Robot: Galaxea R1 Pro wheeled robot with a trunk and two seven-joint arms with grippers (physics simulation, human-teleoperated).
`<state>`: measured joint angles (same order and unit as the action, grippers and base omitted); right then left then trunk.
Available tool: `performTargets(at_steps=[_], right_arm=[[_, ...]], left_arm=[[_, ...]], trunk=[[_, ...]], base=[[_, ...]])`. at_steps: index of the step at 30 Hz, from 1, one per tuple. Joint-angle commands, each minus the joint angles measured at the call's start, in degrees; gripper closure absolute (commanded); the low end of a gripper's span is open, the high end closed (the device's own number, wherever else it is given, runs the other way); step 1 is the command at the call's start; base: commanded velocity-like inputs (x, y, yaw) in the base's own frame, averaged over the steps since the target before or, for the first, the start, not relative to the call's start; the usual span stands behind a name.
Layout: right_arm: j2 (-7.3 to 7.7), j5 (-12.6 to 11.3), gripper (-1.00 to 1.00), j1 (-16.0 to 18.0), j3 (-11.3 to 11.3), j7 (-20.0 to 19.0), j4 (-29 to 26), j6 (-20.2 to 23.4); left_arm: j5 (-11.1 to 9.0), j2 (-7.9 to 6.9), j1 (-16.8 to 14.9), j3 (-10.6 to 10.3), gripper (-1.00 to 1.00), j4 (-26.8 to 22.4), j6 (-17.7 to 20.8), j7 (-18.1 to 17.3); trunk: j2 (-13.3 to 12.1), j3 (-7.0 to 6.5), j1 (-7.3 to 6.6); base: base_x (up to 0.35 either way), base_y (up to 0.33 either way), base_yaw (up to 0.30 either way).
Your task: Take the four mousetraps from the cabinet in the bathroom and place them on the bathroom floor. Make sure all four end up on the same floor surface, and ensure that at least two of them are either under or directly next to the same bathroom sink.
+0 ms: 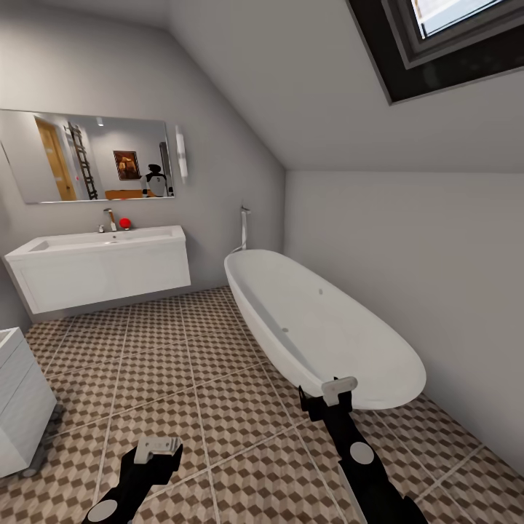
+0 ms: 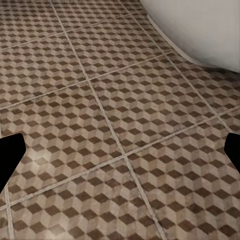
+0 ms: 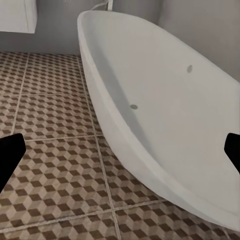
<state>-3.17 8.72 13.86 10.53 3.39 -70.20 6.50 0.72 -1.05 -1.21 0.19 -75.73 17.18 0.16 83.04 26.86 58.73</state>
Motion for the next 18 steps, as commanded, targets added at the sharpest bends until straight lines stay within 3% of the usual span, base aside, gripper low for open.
performTargets(at_steps=[1, 18], right_arm=[[0.01, 0.6, -1.00, 0.0, 0.1, 0.3, -0.1, 0.4], [-0.07, 0.6, -1.00, 0.0, 0.1, 0.3, -0.1, 0.5]], left_arm=[[0.1, -0.01, 0.0, 0.0, -1.00, -0.1, 0.3, 0.0], [0.1, -0.01, 0.0, 0.0, -1.00, -0.2, 0.3, 0.0]], trunk=[[0.0, 0.06, 0.00], [0.0, 0.06, 0.00]], base=[[0.000, 0.000, 0.000], [0.000, 0.000, 0.000]])
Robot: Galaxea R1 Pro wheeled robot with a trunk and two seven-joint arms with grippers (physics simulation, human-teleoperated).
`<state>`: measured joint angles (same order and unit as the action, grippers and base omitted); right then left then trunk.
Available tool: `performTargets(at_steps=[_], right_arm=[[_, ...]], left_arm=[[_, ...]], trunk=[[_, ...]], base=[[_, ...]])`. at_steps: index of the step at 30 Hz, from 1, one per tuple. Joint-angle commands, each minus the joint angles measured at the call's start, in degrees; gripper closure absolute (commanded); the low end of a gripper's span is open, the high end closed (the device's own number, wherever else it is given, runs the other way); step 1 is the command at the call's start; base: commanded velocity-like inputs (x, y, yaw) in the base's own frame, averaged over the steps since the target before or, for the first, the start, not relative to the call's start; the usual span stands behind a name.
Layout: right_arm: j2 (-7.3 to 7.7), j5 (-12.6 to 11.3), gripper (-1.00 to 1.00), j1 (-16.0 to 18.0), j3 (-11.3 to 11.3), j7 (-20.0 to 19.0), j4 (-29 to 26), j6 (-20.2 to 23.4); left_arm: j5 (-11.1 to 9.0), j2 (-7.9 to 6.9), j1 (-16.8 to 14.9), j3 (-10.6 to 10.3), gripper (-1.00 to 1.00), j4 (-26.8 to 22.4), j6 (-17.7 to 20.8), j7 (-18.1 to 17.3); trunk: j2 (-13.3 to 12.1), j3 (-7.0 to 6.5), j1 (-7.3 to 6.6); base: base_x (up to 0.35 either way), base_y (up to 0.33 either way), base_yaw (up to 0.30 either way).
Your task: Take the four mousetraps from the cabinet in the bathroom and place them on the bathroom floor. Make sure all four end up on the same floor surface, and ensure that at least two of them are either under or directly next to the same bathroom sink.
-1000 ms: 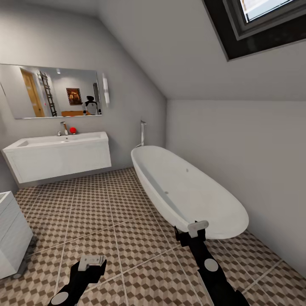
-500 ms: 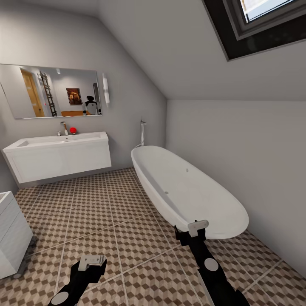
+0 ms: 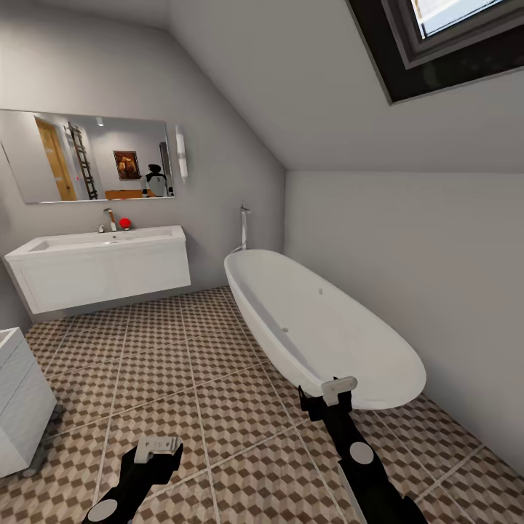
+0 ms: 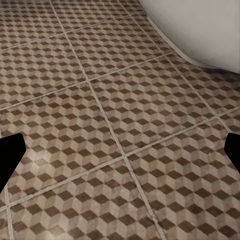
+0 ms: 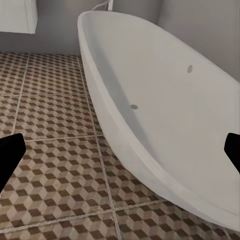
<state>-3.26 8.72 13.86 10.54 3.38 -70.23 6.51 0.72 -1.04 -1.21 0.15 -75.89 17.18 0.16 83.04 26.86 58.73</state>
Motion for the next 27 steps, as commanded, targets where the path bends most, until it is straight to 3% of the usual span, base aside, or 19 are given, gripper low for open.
performTargets(at_steps=[1, 7, 27], right_arm=[[0.01, 0.6, -1.00, 0.0, 0.1, 0.3, -0.1, 0.4], [0.01, 0.7, -1.00, 0.0, 0.1, 0.4, -0.1, 0.4], [0.02, 0.6, -1.00, 0.0, 0.1, 0.3, -0.1, 0.4]], left_arm=[[0.1, -0.01, 0.0, 0.0, -1.00, -0.1, 0.3, 0.0], [0.1, 0.06, 0.0, -0.2, -1.00, -0.4, 0.3, 0.0], [0.0, 0.08, 0.0, -0.2, -1.00, -0.5, 0.4, 0.0]], trunk=[[0.0, 0.06, 0.00], [0.0, 0.06, 0.00], [0.0, 0.06, 0.00]], base=[[0.000, 0.000, 0.000], [0.000, 0.000, 0.071], [0.000, 0.000, 0.225]])
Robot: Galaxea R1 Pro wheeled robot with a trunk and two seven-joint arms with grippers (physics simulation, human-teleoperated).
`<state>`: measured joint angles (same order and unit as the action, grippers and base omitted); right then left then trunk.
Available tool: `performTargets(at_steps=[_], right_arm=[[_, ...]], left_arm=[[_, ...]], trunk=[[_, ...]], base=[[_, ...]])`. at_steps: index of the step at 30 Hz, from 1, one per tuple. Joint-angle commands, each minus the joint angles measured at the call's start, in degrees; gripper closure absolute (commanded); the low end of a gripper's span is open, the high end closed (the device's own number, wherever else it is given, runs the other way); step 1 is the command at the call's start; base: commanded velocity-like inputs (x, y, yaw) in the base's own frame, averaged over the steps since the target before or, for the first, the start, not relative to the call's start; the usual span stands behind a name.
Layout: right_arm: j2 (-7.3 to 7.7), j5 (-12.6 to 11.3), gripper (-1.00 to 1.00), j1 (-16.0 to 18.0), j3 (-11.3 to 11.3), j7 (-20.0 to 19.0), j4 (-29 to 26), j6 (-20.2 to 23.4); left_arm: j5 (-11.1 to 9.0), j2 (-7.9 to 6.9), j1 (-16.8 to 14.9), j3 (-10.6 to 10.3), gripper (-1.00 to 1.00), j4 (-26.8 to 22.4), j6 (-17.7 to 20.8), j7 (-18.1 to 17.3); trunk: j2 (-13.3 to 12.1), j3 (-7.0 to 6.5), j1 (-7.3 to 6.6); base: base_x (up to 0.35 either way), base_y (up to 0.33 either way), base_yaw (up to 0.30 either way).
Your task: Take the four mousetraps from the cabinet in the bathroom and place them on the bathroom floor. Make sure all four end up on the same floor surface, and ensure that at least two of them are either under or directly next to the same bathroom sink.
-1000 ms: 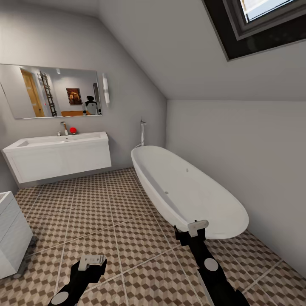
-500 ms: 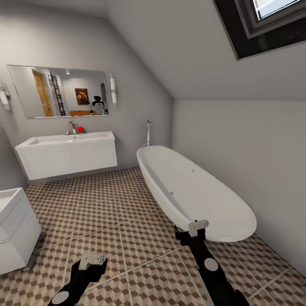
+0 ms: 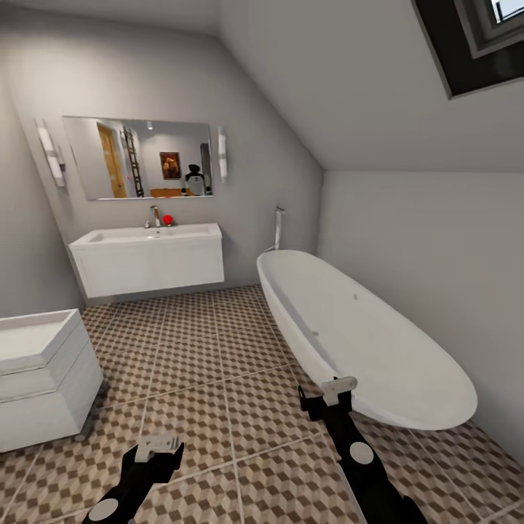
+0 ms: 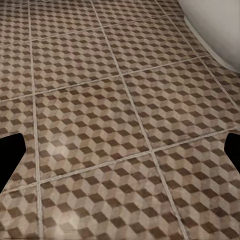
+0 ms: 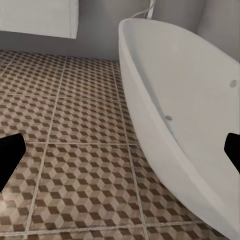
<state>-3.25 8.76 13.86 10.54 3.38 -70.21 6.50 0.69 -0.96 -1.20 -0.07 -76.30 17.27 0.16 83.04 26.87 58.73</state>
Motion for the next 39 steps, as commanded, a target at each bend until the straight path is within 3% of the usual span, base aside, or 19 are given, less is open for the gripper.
performTargets(at_steps=[1, 11, 39], right_arm=[[0.01, 0.6, -1.00, 0.0, 0.1, 0.3, -0.1, 0.4], [0.00, 0.6, -1.00, 0.0, 0.1, 0.3, -0.1, 0.4], [0.17, 0.6, -1.00, 0.0, 0.1, 0.3, -0.1, 0.4]], left_arm=[[0.1, -0.01, 0.0, 0.0, -1.00, -0.1, 0.3, 0.0], [0.1, -0.01, 0.0, 0.0, -1.00, -0.1, 0.3, 0.0], [0.1, -0.01, 0.0, -1.3, -1.00, 0.0, 0.3, 0.0]], trunk=[[0.0, 0.06, 0.00], [0.0, 0.02, 0.00], [0.0, -0.86, 0.00]], base=[[0.000, 0.000, 0.179], [0.000, 0.000, 0.029], [0.000, 0.000, -0.188]])
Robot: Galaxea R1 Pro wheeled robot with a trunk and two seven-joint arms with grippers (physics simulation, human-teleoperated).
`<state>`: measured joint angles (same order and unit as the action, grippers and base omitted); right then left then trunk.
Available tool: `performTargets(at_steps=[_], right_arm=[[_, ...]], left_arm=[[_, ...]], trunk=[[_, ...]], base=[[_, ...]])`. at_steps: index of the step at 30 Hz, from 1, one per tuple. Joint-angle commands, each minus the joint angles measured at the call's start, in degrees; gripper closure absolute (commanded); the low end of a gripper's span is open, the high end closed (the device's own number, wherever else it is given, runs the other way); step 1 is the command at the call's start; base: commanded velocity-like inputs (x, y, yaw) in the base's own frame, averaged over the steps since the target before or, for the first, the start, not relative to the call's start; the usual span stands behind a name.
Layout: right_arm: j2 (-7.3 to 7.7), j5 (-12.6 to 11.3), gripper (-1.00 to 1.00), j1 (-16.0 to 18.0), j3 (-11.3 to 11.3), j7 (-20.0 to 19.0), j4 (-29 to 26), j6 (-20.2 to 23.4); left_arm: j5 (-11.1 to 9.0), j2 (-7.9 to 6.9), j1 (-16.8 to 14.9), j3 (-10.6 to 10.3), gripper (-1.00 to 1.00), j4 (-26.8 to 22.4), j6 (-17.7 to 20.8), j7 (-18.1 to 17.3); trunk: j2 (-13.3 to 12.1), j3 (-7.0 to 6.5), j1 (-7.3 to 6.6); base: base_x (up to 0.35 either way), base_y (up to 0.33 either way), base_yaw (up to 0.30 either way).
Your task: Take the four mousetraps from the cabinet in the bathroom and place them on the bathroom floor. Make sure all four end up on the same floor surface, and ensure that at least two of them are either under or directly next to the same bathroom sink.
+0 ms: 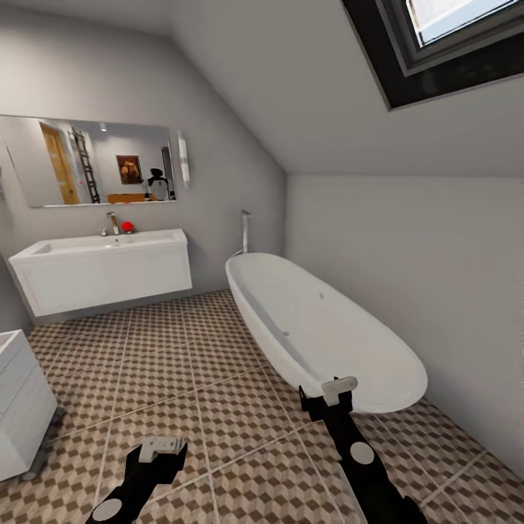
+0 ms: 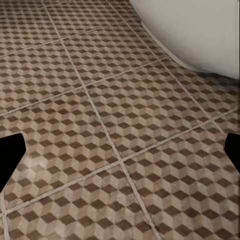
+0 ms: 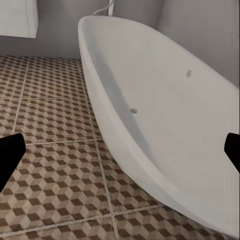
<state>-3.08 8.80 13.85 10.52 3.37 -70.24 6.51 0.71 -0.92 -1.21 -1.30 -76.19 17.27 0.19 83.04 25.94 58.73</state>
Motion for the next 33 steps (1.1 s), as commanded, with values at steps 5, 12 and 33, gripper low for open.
performTargets(at_steps=[5, 12, 33], right_arm=[[0.01, 0.6, -1.00, 0.0, 0.1, 0.3, -0.1, 0.4], [0.01, 0.6, -1.00, 0.0, 0.1, 0.3, -0.1, 0.4], [0.01, 0.6, -1.00, 0.0, 0.1, 0.3, -0.1, 0.4]], left_arm=[[0.1, -0.04, 0.0, -0.1, -1.00, -0.1, 0.3, 0.0], [0.1, -0.04, 0.0, -0.1, -1.00, -0.1, 0.3, 0.0], [0.1, -0.04, 0.0, -0.2, -1.00, 0.0, 0.4, 0.1]], trunk=[[0.0, -0.07, 0.00], [0.0, -0.25, 0.00], [0.0, -0.38, 0.00]], base=[[0.000, 0.000, -0.169], [0.000, 0.000, -0.166], [0.000, 0.000, -0.159]])
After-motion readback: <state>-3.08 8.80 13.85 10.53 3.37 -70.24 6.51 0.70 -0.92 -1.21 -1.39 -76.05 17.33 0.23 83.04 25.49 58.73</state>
